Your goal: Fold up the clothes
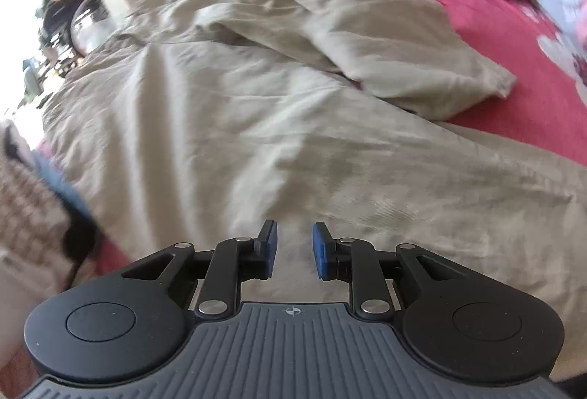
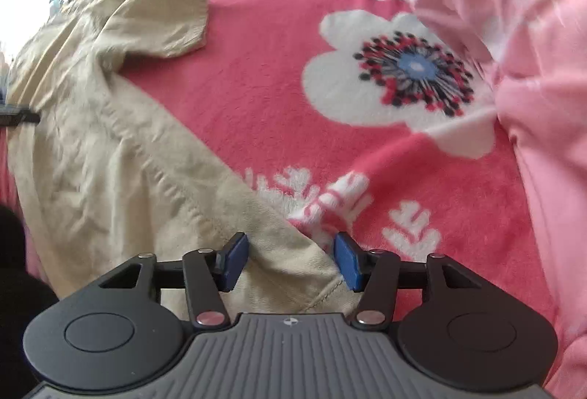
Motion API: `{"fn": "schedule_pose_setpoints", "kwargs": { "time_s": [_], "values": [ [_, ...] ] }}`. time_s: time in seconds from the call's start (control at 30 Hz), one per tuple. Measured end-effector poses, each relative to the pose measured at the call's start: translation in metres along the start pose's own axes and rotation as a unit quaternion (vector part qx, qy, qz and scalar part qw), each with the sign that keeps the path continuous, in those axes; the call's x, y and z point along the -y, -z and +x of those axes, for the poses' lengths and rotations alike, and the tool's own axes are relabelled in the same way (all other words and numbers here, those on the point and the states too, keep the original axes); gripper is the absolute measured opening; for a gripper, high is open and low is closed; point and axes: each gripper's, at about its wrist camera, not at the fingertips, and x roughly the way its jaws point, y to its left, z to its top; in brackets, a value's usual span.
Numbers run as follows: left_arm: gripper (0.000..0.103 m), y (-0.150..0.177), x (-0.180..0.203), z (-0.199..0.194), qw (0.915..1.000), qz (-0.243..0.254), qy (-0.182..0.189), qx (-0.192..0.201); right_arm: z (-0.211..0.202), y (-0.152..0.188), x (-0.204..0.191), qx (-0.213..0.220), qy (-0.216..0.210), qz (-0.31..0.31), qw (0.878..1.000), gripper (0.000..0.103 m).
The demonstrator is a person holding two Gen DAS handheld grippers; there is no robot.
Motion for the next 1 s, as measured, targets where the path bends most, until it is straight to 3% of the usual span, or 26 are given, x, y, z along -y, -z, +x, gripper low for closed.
{"fn": "schedule_pose_setpoints", "kwargs": {
  "time_s": [0.03, 0.23, 0.3, 0.4, 0.53, 0.67, 0.8, 0.93, 1.0],
  "values": [
    [0.021, 0.001, 0.002, 0.002, 1.0000, -0.001, 0.000, -0.001, -0.004, -0.004, -0.002, -0.006, 0.015, -0.005, 1.000, 0.002],
    [0.021, 0.005, 0.000, 0.007, 0.9997, -0.021, 0.008, -0.009, -0.044, -0.012, -0.006, 0.023, 0.063, 0.032, 0.997, 0.000],
    [0.021, 0.005, -0.001, 0.008, 0.9995, -0.027, 0.012, -0.011, -0.035, -0.009, -0.001, 0.004, 0.073, 0.049, 0.996, 0.000],
    [0.021, 0.002, -0.003, 0.013, 0.9992, -0.034, 0.016, -0.016, -0.015, -0.007, 0.015, -0.042, 0.068, 0.080, 0.994, 0.007],
    [0.021, -0.004, -0.008, 0.005, 0.9992, -0.033, 0.022, -0.004, -0.051, -0.038, 0.033, 0.018, 0.023, 0.131, 0.991, 0.035],
    [0.022, -0.015, -0.013, -0.004, 0.9973, -0.053, 0.046, 0.024, -0.057, -0.088, 0.043, 0.082, -0.080, 0.201, 0.973, 0.043],
    [0.022, -0.030, -0.006, 0.009, 0.9959, -0.067, 0.048, 0.038, 0.012, -0.148, 0.019, 0.086, -0.165, 0.226, 0.956, 0.052],
    [0.022, -0.044, -0.003, 0.026, 0.9934, -0.098, 0.028, 0.052, 0.100, -0.187, -0.010, 0.018, -0.160, 0.261, 0.952, 0.053],
    [0.022, -0.047, -0.004, 0.033, 0.9918, -0.112, 0.021, 0.057, 0.126, -0.194, -0.021, -0.021, -0.156, 0.294, 0.943, 0.055]
  ]
}}
